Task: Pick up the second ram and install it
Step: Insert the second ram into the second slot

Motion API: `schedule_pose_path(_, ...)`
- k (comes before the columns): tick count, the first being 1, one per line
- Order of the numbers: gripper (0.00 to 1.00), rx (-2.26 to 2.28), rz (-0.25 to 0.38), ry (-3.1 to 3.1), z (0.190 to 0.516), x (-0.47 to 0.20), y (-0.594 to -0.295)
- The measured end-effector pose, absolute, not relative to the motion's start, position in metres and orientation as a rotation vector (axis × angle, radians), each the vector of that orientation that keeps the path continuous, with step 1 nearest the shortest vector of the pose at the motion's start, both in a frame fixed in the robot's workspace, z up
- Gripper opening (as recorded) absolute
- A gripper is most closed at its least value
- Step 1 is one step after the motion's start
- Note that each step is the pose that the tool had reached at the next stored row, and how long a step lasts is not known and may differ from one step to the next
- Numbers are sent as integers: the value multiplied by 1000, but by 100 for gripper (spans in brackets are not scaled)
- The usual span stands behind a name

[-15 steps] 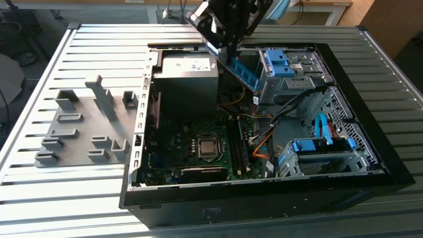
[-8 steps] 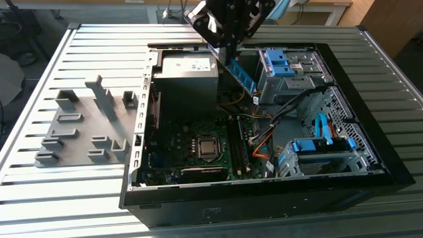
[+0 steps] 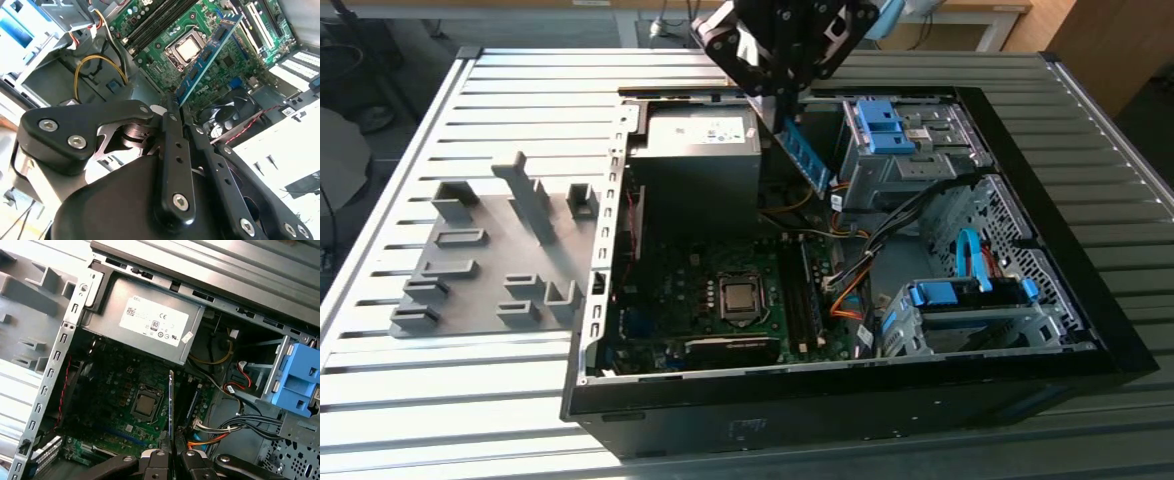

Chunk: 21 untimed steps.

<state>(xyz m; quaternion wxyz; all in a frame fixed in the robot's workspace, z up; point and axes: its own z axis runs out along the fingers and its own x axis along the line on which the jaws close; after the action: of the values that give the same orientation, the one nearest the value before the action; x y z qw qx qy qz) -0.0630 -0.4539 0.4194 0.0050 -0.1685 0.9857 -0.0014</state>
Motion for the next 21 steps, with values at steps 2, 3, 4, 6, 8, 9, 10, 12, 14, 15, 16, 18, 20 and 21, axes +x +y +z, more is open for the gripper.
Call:
schedule_pose_path(2,14,-503,-4,3091,418,-62,-454)
schedule_pose_path(3,14,-486,-5,3094,418,-62,-454)
schedule_pose_path(4,14,-468,-5,3096,417,-62,-454)
schedule_pose_path(6,14,-431,-5,3102,416,-62,-453)
schedule_pose_path(8,14,-391,-5,3107,415,-62,-453)
schedule_pose_path(9,14,-372,-6,3110,414,-61,-453)
schedule_pose_path(10,14,-352,-6,3112,414,-61,-453)
schedule_pose_path(12,14,-312,-6,3116,413,-61,-453)
schedule_pose_path(14,14,-272,-6,3120,412,-61,-453)
schedule_pose_path(15,14,-252,-6,3122,411,-61,-453)
schedule_pose_path(16,14,-233,-6,3123,410,-61,-453)
schedule_pose_path(18,14,-195,-6,3126,409,-61,-453)
schedule_pose_path(20,14,-159,-6,3128,408,-60,-452)
schedule_pose_path(21,14,-142,-6,3129,407,-60,-452)
